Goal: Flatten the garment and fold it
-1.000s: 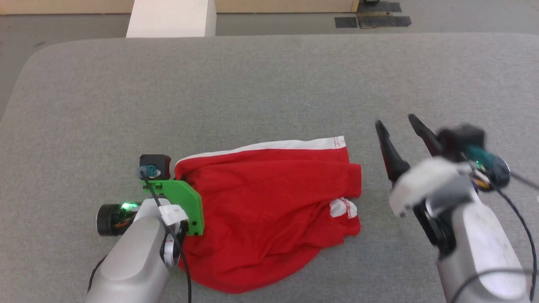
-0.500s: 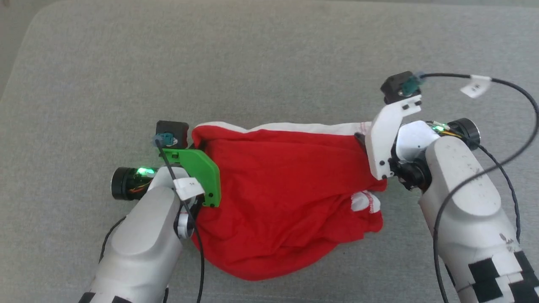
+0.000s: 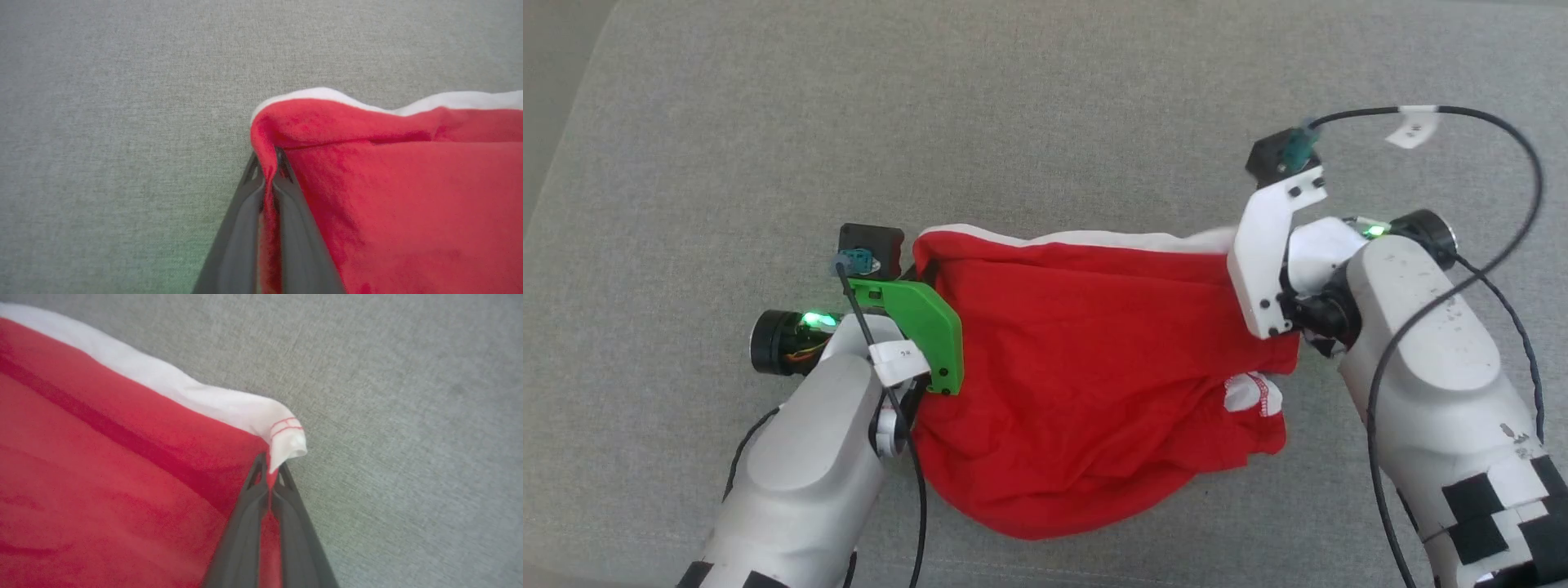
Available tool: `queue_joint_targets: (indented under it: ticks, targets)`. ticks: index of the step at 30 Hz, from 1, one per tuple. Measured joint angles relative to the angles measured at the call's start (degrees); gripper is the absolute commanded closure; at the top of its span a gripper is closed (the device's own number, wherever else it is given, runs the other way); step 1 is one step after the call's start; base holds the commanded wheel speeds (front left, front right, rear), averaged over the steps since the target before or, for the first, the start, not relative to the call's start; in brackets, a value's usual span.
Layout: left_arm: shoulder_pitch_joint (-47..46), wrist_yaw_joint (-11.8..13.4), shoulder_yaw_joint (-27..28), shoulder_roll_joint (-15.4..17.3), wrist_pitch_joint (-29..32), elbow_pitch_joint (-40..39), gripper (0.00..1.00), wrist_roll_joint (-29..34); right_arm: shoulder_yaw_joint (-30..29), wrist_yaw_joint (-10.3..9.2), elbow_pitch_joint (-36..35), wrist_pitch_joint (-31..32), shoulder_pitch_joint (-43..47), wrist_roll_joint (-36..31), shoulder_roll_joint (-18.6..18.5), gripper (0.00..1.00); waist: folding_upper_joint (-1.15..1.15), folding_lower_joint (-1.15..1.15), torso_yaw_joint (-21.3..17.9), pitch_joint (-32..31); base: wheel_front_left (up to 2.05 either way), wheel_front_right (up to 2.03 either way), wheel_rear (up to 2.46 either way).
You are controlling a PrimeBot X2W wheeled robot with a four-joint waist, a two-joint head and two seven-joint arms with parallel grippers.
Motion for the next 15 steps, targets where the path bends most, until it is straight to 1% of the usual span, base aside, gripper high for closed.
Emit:
queue_joint_targets:
  ticks: [3, 7, 11, 15]
  targets:
    - [0.07, -0.08, 0.10, 0.18, -1.89, -1.03, 1.00, 0.00, -0.73, 0.00, -3.34, -6.62, 1.22, 1.12, -0.33, 1.00, 0.00, 0.00, -0.13, -0.94, 0.00, 0.00, 0.00]
    - [0.75, -1.02, 0.86, 0.81, -5.01, -4.03, 1.00, -0.55, -1.81, 0.00, -9.68, -16.22, 4.95, 3.35, -0.66, 1.00, 0.00, 0.00, -0.39, -2.85, 0.00, 0.00, 0.00]
    - [2.11, -2.01, 1.90, 2.79, -6.05, -8.62, 1.00, -2.13, -2.08, 0.00, -16.69, -19.90, 10.34, 5.54, -1.60, 1.00, 0.00, 0.00, -1.09, -5.10, 0.00, 0.00, 0.00]
    - [2.50, -2.97, 2.77, 5.19, -4.63, -14.07, 1.00, -3.24, -2.75, 0.00, -23.56, -20.40, 13.34, 6.14, -3.25, 1.00, 0.00, 0.00, -2.21, -7.16, 0.00, 0.00, 0.00]
